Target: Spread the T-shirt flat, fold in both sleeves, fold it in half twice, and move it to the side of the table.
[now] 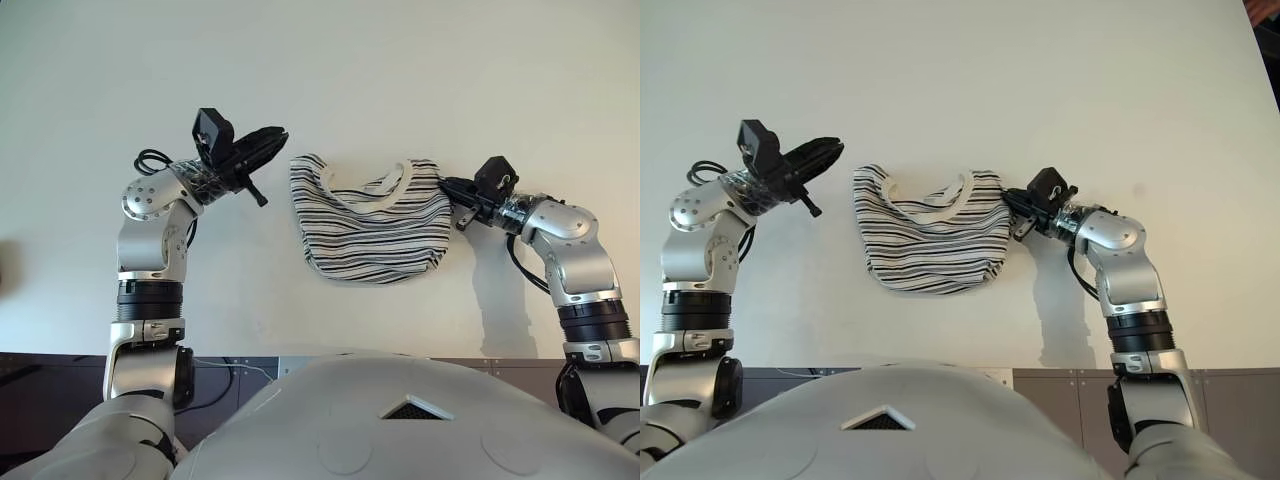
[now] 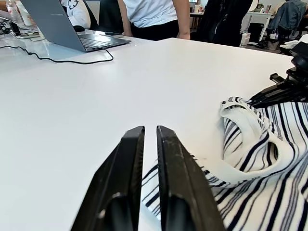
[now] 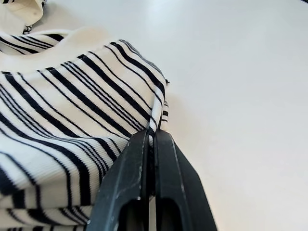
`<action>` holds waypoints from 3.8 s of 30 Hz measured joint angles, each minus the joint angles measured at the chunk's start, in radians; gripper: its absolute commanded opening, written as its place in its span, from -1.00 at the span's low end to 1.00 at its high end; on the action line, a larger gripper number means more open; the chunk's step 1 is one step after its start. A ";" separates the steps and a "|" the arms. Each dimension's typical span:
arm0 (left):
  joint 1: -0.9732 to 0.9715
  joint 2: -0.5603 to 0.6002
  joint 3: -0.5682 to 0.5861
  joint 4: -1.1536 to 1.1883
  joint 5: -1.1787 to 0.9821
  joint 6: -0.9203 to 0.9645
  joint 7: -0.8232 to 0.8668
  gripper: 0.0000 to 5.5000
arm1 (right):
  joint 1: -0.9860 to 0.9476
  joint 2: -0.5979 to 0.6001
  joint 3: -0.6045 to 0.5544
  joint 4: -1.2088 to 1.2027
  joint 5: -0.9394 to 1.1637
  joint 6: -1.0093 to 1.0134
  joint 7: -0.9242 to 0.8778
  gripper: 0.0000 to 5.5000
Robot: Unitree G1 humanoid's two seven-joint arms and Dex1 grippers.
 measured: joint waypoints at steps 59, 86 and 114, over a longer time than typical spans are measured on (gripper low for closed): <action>-1.056 -0.049 0.032 0.938 0.433 -0.456 0.733 -0.96 | -1.182 0.252 -0.317 0.906 0.017 -0.417 -0.631 -0.96; -0.783 -0.047 0.154 0.143 -0.181 -0.302 0.417 -0.96 | -0.902 0.200 -0.337 0.070 0.385 -0.178 -0.310 -0.96; 0.083 0.104 0.107 -0.637 -0.432 0.195 0.422 -0.96 | -0.083 -0.098 -0.323 -0.753 0.860 0.288 -0.442 -0.96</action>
